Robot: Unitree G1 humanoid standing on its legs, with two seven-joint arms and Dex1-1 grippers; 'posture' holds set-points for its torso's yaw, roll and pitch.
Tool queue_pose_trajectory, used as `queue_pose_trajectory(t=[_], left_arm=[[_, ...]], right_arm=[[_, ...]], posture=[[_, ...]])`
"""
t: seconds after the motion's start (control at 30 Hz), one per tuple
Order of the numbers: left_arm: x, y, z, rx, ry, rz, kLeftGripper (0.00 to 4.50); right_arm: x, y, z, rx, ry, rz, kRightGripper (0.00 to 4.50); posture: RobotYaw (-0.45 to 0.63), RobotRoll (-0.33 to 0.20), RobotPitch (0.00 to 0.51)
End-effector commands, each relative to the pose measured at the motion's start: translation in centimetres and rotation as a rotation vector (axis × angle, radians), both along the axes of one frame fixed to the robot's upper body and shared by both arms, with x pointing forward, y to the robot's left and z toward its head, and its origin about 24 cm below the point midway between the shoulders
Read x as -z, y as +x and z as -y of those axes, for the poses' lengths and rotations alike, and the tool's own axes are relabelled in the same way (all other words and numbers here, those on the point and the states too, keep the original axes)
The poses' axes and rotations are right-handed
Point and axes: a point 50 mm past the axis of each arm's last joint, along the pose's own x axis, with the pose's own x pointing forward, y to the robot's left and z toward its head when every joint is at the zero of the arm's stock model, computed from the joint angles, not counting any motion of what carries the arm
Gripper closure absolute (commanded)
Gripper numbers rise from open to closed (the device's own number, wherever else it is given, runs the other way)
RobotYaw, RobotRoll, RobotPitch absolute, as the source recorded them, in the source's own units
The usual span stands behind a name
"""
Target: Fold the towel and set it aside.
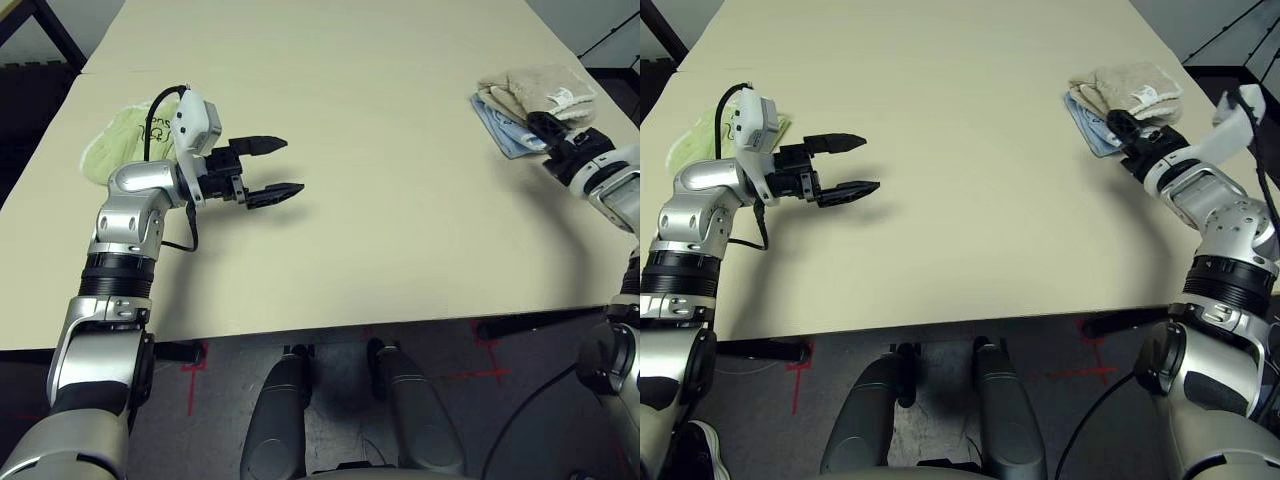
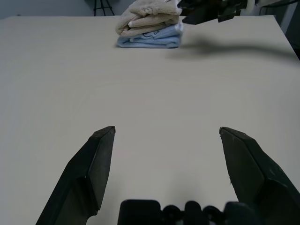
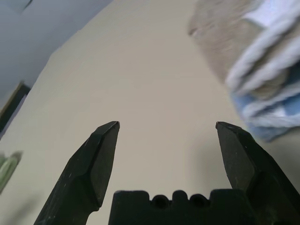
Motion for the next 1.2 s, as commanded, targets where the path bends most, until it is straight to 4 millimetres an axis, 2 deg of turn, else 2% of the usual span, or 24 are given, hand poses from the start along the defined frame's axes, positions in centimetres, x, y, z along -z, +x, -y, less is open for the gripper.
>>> queue_pose_trajectory(t=[0.03,0.2,0.37,0.5,0.67,0.77,0.9,1.07,1.2], left_arm=[[0.5,-0.2,0.2,-0.022,-0.005,-0.012,0.00],[0.8,-0.3,0.4,-0.075,-0.042,-0.016,0.00],[1.2,-0.5,0.4,-0.151,-0.059,-0.009,0.00],[1.3,0.6,-0.3,-0.383,-0.153,0.036,0.00],[1.8,2.3,-1.8,-0.803,-0.345,0.155,0.00],[2.3,3.2,-3.4,-1.066,-0.466,0.205,0.00],[2.8,4.2,-4.4,-1.246,-0.530,0.247,0.00],[3.1,5.0,-4.6,-1.255,-0.456,0.279,0.00],[3.5,5.0,-5.2,-1.183,-0.409,0.263,0.00]], right_arm=[[0.3,1.5,-1.2,-0.042,-0.135,0.051,0.02],[-0.3,4.3,-2.9,-0.008,-0.208,0.148,0.02],[-0.8,5.6,-3.8,0.070,-0.304,0.214,0.02],[-1.3,5.9,-4.5,0.128,-0.380,0.308,0.02],[-1.4,5.7,-5.0,0.206,-0.498,0.406,0.02],[-1.0,5.7,-5.0,0.286,-0.528,0.404,0.02],[0.1,5.7,-5.1,0.371,-0.528,0.354,0.02],[1.7,5.7,-4.9,0.401,-0.496,0.259,0.02],[2.6,5.4,-4.2,0.363,-0.449,0.255,0.02]], posture=[[-0.03,0.000,0.212],[0.00,0.000,0.210],[0.03,0.000,0.211],[0.04,0.000,0.212],[0.08,0.000,0.218],[0.08,0.000,0.219],[0.08,0.000,0.224],[0.07,0.000,0.222],[0.06,0.000,0.220]])
